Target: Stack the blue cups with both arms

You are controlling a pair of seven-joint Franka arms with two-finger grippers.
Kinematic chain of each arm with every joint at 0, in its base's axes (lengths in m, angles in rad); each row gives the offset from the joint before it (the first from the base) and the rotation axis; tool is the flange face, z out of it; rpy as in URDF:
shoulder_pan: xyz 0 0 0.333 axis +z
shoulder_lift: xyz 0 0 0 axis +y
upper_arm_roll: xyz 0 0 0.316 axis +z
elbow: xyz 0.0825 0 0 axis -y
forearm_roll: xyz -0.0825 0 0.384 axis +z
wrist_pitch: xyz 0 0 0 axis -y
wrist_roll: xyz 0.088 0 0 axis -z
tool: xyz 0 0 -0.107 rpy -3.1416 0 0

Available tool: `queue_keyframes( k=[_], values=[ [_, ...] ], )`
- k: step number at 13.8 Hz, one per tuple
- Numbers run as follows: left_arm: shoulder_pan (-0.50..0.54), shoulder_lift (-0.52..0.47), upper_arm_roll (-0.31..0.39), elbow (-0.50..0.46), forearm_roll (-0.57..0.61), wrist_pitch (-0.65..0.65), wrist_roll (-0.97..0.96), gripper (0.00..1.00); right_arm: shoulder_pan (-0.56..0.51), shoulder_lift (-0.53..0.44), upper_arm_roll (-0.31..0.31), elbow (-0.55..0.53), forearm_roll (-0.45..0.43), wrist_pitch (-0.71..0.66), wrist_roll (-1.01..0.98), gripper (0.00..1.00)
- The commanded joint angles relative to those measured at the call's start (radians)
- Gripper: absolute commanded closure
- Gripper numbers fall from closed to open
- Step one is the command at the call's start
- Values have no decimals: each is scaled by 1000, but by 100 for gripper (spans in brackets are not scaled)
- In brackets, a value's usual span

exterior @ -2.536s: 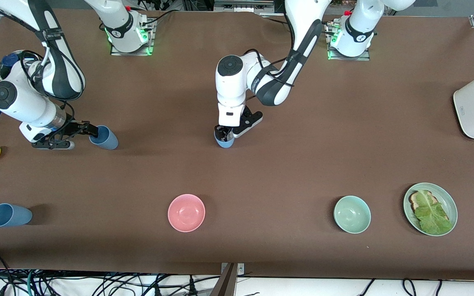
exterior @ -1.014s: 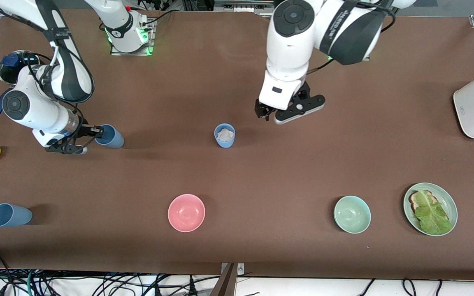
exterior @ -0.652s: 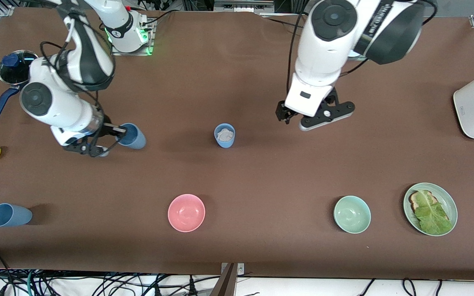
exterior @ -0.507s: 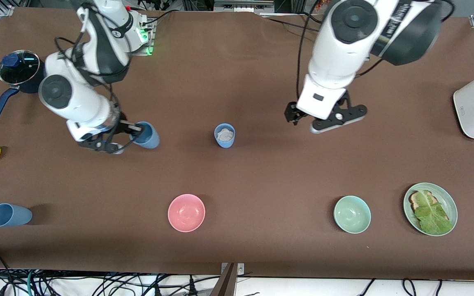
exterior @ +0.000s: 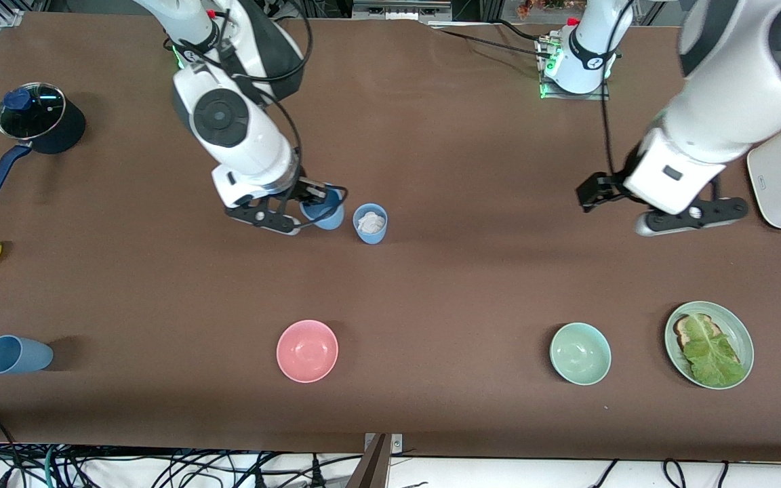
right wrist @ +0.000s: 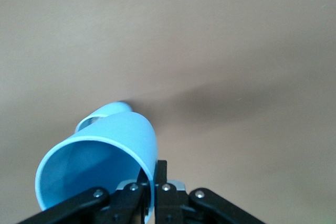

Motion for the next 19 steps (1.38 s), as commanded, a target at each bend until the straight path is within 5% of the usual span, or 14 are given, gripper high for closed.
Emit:
queue_keyframes(
  k=[1,6,19],
  values=[
    [68,-7,-9,9,-6,-32,130,0,55,89,-5,95,-13,-29,76,100],
    [171,-7,-1,22,-9,-41,305,0,102,138,-8,125,-45,-22,135,100],
    [191,-76,54,23,-8,-39,324,0,125,175,-8,124,-63,-18,150,100]
  ],
)
